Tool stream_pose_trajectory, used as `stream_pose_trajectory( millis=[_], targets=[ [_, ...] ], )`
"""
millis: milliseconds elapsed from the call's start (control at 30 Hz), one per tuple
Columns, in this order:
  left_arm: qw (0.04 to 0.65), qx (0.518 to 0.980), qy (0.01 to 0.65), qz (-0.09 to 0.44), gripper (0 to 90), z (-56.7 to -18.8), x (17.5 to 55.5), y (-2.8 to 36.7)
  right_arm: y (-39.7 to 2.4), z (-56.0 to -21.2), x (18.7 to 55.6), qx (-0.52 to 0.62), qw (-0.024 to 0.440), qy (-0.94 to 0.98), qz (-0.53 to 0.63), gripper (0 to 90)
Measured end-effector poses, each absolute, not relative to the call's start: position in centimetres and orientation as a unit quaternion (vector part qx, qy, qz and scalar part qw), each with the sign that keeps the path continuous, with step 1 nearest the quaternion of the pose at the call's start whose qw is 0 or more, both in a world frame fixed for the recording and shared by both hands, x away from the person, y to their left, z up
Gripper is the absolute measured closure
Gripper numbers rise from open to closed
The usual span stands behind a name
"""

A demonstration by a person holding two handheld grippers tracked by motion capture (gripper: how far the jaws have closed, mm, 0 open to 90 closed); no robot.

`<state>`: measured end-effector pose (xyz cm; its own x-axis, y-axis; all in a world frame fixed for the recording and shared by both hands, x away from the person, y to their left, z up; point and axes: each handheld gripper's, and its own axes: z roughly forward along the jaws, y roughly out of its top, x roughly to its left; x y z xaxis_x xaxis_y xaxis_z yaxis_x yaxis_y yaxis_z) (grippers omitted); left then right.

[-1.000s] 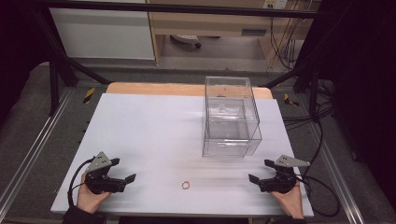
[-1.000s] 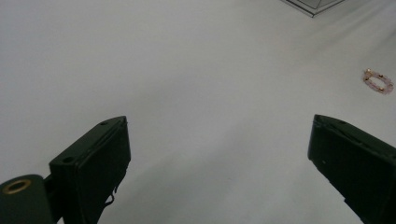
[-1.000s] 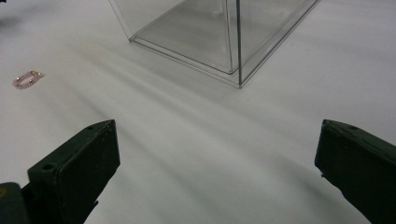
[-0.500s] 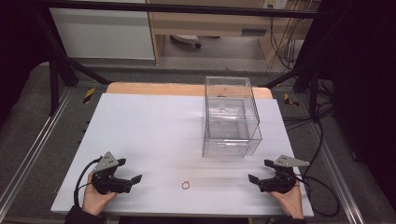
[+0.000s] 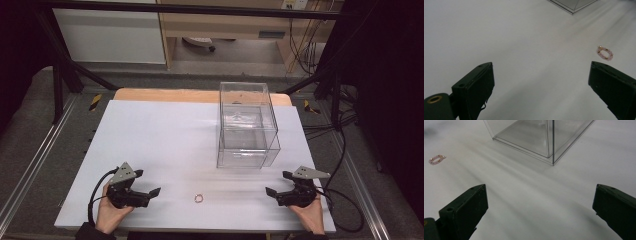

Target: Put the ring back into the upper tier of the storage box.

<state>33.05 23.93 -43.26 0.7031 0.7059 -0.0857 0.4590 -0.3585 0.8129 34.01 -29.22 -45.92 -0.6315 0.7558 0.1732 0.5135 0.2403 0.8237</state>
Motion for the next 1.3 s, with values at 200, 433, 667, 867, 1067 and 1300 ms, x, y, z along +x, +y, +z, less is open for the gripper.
stream_pose_trajectory(
  millis=[200,433,667,867,1067,1300],
  targets=[
    [0.431,0.818,0.352,0.143,6.5,-43.1,33.2,22.8,-29.2,-45.9,34.0,0.408,0.131,0.777,0.462,0.5],
    [0.426,0.825,0.342,0.142,6.5,-42.8,33.3,21.3,-29.2,-45.9,34.0,0.408,0.132,0.776,0.463,0.5],
    [0.420,0.834,0.328,0.144,6.5,-42.4,33.5,19.6,-29.3,-45.9,34.0,0.408,0.130,0.776,0.463,0.4],
    [0.419,0.838,0.320,0.139,6.4,-42.1,33.6,18.3,-29.2,-45.9,34.0,0.408,0.130,0.777,0.462,0.5],
    [0.418,0.842,0.313,0.134,6.4,-41.9,33.8,16.8,-29.2,-45.9,34.0,0.407,0.131,0.777,0.461,0.5],
    [0.411,0.850,0.305,0.128,6.4,-42.0,34.1,15.2,-29.2,-45.9,34.0,0.408,0.131,0.777,0.461,0.5]
  ],
)
